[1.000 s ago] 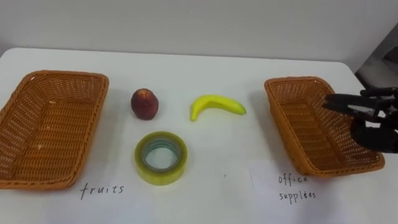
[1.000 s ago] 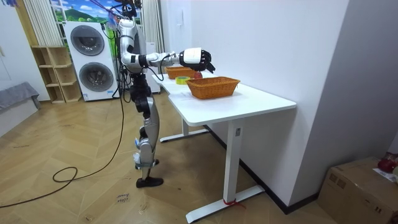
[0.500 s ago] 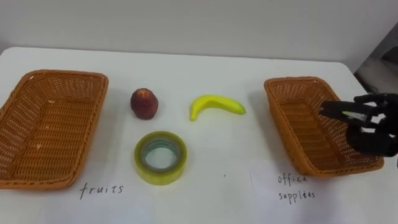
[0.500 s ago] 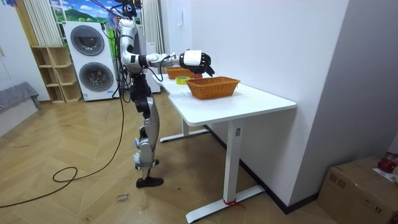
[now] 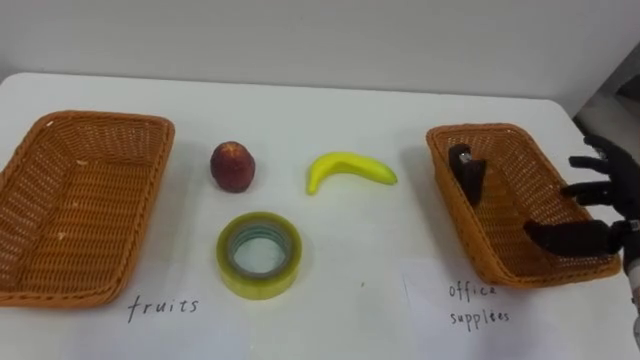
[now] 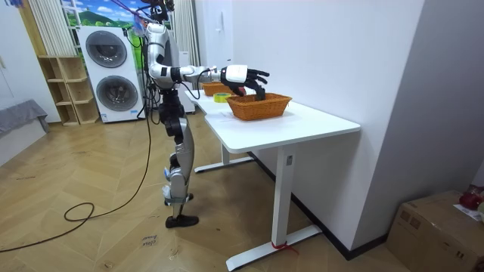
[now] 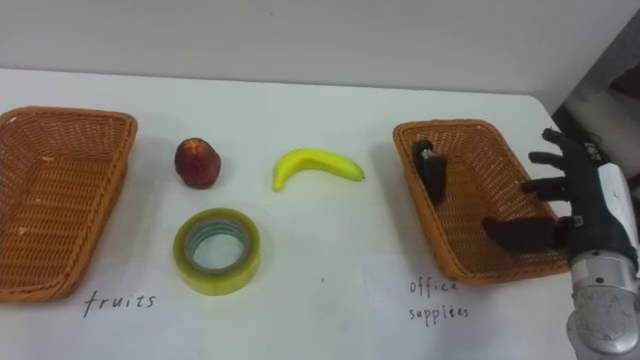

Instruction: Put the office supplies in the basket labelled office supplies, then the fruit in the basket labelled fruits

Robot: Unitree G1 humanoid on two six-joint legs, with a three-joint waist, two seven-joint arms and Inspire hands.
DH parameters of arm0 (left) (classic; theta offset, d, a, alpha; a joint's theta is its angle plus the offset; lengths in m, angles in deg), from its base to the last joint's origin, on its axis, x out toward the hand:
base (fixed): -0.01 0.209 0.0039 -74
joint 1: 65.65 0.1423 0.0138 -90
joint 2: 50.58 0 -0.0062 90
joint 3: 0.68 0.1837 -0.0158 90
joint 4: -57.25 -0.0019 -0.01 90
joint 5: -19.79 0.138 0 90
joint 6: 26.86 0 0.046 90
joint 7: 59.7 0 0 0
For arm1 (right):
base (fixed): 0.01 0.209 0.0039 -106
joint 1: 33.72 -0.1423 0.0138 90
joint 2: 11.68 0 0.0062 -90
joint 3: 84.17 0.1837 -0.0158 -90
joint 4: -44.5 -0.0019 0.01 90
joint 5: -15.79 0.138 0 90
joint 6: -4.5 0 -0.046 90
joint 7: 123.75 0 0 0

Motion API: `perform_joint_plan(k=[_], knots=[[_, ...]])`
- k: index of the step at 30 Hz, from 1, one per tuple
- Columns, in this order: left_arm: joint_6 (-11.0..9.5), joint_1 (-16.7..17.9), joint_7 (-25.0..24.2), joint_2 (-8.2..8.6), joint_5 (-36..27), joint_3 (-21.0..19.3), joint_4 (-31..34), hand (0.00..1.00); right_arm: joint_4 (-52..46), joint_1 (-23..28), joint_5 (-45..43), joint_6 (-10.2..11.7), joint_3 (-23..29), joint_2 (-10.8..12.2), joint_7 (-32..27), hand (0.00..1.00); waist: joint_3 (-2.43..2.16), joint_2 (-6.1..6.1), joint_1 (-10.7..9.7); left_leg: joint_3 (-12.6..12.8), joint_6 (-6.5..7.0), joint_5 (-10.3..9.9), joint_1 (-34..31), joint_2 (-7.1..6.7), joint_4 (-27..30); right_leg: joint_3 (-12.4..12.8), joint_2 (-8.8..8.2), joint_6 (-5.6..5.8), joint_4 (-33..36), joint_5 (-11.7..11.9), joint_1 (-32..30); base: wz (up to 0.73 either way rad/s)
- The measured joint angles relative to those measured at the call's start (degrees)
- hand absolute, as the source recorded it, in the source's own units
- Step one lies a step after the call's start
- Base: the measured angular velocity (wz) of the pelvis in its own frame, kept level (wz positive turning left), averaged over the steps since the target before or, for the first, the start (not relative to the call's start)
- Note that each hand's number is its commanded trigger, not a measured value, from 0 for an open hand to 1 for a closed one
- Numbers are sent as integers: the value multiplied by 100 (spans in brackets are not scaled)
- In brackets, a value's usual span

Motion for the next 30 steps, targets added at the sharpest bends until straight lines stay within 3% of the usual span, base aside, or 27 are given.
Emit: perform_joint_plan(k=[30], knots=[[-48, 1, 269, 28, -13, 12, 235, 0, -1, -1, -16, 4, -6, -3, 66, 0, 3, 76, 114, -7, 1, 1, 7, -1, 3, -11, -3, 0, 3, 0, 13, 0]])
